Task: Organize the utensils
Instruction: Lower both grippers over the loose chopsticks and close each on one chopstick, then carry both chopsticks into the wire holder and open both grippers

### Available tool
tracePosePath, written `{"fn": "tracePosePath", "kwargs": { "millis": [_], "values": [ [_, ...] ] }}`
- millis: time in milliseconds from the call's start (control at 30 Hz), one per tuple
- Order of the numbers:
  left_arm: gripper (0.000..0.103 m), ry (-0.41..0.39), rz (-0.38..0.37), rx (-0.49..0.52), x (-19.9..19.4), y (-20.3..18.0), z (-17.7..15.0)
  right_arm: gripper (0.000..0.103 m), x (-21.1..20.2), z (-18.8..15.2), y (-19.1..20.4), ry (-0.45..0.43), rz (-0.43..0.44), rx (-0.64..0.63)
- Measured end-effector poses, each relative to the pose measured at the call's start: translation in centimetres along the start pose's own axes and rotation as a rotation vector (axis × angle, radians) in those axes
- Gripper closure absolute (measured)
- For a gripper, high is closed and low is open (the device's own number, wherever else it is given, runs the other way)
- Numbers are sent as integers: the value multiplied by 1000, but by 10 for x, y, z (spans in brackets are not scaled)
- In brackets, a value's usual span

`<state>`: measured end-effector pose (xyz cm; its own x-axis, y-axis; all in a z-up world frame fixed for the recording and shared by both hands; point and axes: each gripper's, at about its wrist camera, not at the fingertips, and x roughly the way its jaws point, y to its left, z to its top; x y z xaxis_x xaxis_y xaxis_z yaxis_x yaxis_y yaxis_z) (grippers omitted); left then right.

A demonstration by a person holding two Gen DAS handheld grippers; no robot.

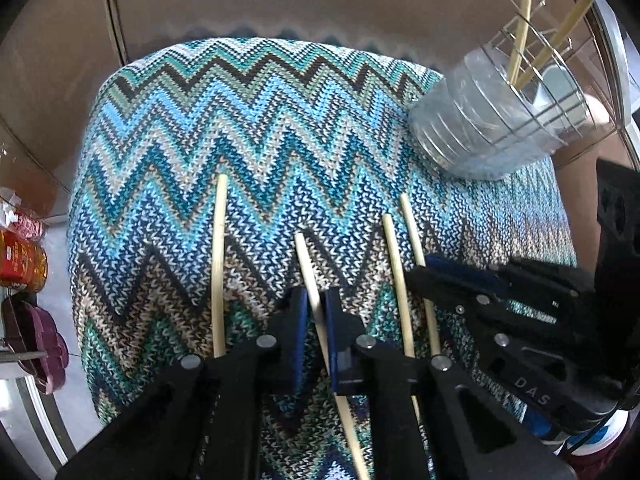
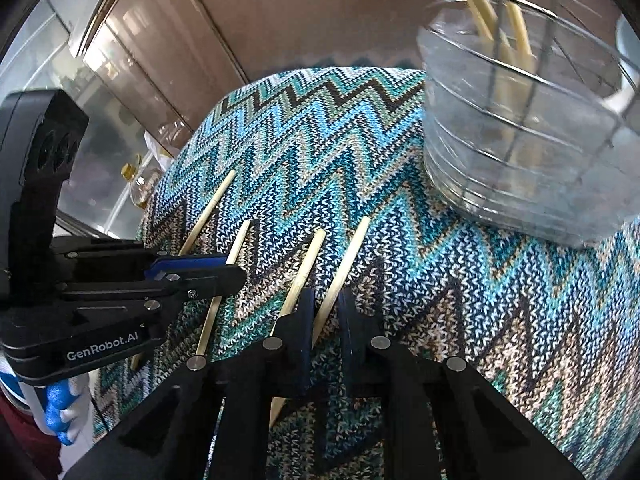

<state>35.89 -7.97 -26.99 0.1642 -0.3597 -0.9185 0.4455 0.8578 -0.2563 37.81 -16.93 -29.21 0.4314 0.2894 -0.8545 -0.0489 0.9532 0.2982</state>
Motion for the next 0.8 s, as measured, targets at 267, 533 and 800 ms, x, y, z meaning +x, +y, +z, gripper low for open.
{"fn": "tracePosePath", "kwargs": {
  "millis": [267, 533, 800],
  "values": [
    [98, -72, 6, -12, -26, -7, -15, 98, -35, -23, -8, -70, 75, 27],
    [99, -215, 8, -11, -82, -29, -36, 98, -101, -52, -1, -250, 122, -15],
    [99, -483, 21, 28, -163, -66, -54, 98, -175, -67, 3, -520, 136, -75]
  ]
}}
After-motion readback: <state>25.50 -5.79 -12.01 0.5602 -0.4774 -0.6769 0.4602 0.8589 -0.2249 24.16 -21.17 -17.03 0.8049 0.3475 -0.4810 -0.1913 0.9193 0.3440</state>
